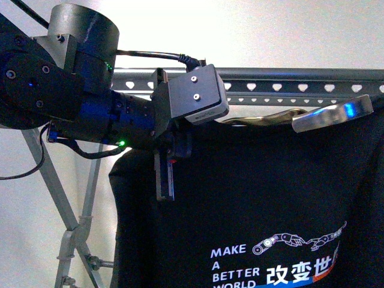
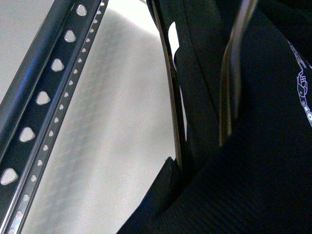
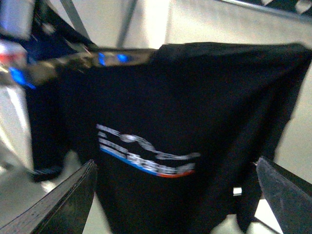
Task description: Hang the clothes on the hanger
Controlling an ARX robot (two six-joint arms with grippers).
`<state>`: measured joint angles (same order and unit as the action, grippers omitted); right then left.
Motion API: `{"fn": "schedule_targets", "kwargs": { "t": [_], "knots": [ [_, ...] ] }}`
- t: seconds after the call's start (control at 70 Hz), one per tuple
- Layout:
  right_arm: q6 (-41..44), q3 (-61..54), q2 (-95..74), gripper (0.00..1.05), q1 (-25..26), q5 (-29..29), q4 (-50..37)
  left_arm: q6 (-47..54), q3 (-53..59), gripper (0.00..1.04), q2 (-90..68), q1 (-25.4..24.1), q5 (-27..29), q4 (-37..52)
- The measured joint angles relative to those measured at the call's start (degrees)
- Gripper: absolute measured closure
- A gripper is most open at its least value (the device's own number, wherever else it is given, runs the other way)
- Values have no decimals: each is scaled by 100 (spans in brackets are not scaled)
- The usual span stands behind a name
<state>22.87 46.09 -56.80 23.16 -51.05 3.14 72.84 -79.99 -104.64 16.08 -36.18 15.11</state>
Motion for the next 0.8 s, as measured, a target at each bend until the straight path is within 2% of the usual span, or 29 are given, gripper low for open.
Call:
{"fn": "schedule_targets", "kwargs": {
  "t": [0.086, 0.214, 0.243, 0.257, 0.328, 0.443, 0.614, 0.799],
  "knots": [
    [2011, 461, -581, 7, -122, 584, -348, 44, 0, 92, 0, -7, 2, -2],
    [4225, 981, -1032, 7, -372, 916, -538, 133, 0, 92, 0, -13, -7, -2],
    [4459, 1054, -1071, 7, -420, 909, -509, 144, 0, 92, 0, -11, -4, -2],
    [4833, 1130, -1110, 7, -474, 909, -437, 153, 0, 92, 0, -11, -7, -2],
    [5593, 1357, -1213, 7, -632, 868, -125, 177, 0, 92, 0, -4, -20, -2],
    [6996, 1812, -1464, 7, -894, 835, 933, 219, 0, 92, 0, -7, -37, -2],
    [7956, 2413, -1985, 7, -1185, 1338, 2087, 310, 0, 92, 0, -11, -52, -2],
    [8087, 3040, -2494, 7, -1423, 1611, 2780, 352, 0, 92, 0, -9, -52, -2]
  ]
}}
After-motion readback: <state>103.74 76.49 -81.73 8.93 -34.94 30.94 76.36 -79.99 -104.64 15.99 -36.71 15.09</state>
